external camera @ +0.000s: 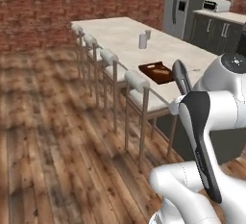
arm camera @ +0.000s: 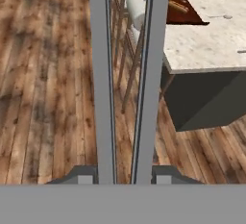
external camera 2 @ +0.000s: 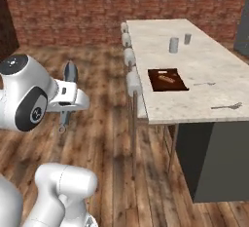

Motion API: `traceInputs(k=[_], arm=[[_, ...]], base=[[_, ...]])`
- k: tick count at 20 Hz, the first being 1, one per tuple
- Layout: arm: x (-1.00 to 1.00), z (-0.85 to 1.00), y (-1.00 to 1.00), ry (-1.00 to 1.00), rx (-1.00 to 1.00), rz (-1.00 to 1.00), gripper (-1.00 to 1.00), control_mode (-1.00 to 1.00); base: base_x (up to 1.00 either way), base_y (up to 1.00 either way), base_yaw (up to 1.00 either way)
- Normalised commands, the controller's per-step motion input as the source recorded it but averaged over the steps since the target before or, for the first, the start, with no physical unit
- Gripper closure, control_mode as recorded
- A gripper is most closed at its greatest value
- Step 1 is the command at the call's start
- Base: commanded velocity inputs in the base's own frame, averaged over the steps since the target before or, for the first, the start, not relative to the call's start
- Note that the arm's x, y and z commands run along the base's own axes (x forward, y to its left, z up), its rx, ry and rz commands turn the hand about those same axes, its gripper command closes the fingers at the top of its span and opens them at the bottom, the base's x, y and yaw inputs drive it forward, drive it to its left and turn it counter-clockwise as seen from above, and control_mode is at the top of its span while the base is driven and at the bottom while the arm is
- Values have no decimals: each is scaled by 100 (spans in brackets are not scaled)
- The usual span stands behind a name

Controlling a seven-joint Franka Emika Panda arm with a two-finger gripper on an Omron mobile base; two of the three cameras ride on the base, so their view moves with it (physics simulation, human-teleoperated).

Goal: Take the tongs from the drawer on the left and place them on the dining counter next to the tray containing the hot dog.

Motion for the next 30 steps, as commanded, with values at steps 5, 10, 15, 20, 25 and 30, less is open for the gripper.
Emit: traceInputs(k=[5, 10, 15, 20, 25, 30], arm=[[0, 0, 0, 0, 0, 0, 100, 100], [0, 0, 0, 0, 0, 0, 100, 100], [0, 0, 0, 0, 0, 0, 100, 100], [0, 0, 0, 0, 0, 0, 100, 100], [0, 0, 0, 0, 0, 0, 100, 100], [0, 0, 0, 0, 0, 0, 100, 100]], base=[[41, 89, -64], [25, 71, -74], [21, 72, -73], [25, 81, -68], [36, 87, -61], [12, 99, -50]])
